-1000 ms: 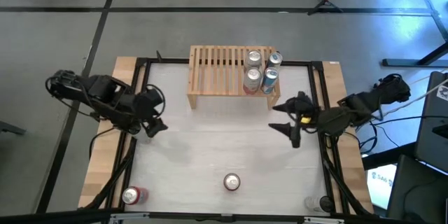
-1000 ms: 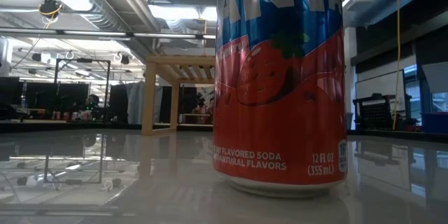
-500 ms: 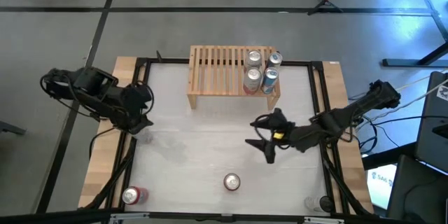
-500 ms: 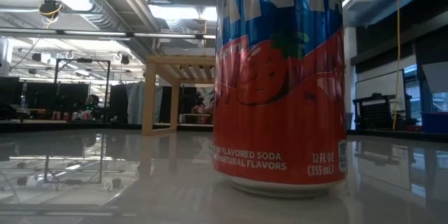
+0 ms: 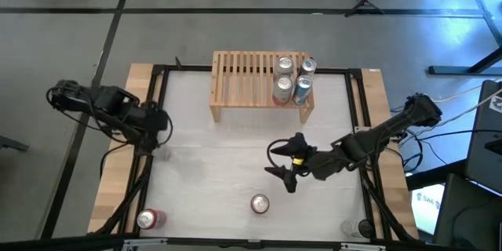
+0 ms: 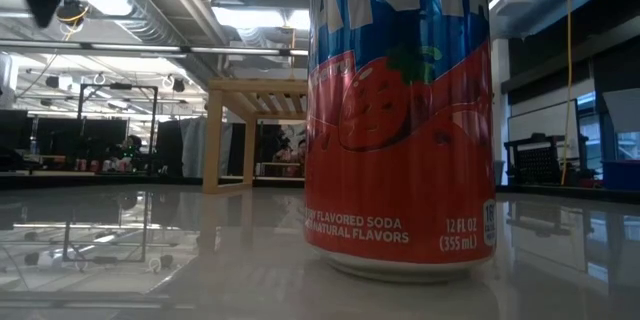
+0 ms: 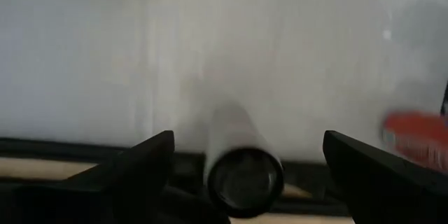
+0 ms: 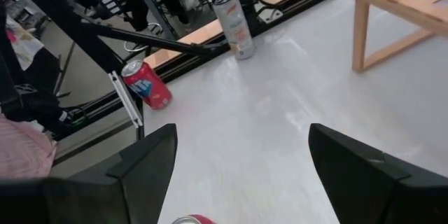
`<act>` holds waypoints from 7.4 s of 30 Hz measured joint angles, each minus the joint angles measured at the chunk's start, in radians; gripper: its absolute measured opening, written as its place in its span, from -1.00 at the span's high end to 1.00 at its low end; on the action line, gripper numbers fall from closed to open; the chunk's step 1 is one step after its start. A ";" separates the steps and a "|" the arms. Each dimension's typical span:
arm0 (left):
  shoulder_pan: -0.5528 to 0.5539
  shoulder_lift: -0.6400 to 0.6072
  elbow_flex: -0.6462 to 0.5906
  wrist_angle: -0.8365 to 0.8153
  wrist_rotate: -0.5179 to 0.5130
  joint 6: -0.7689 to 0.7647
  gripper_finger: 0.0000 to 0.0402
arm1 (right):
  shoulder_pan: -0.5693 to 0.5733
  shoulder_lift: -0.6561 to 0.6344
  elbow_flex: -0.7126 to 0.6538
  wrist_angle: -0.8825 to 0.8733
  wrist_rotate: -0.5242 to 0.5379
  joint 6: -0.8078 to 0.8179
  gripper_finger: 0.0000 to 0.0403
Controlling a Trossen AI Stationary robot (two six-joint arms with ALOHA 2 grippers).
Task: Place canned beverage on shelf
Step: Put the top white yellow soda can on the shelf
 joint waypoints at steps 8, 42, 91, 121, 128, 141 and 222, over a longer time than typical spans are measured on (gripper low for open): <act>0.000 -0.002 -0.092 0.001 -0.019 0.023 -0.78 | 0.000 0.005 0.000 0.011 0.021 -0.008 -0.55; 0.000 0.034 -0.255 0.001 0.135 0.054 -0.16 | 0.000 0.005 0.000 0.011 0.039 -0.011 -0.55; 0.001 0.911 0.451 0.239 0.019 0.829 -0.25 | 0.000 0.004 0.000 -0.012 -0.085 -0.062 -0.55; -0.083 0.643 0.495 0.230 -0.227 0.061 -0.65 | 0.000 0.004 0.000 -0.030 -0.084 -0.087 -0.55; -0.290 0.433 0.243 0.484 -0.500 -0.558 -0.65 | -0.004 0.004 0.000 -0.098 -0.111 -0.104 -0.55; -0.365 0.570 0.071 0.686 -0.668 -1.104 -0.63 | -0.023 0.004 0.000 -0.223 -0.270 -0.279 -0.55; 0.611 0.783 0.869 0.575 0.119 0.590 -0.06 | -0.191 -0.315 0.001 -0.440 -0.443 -0.268 -0.55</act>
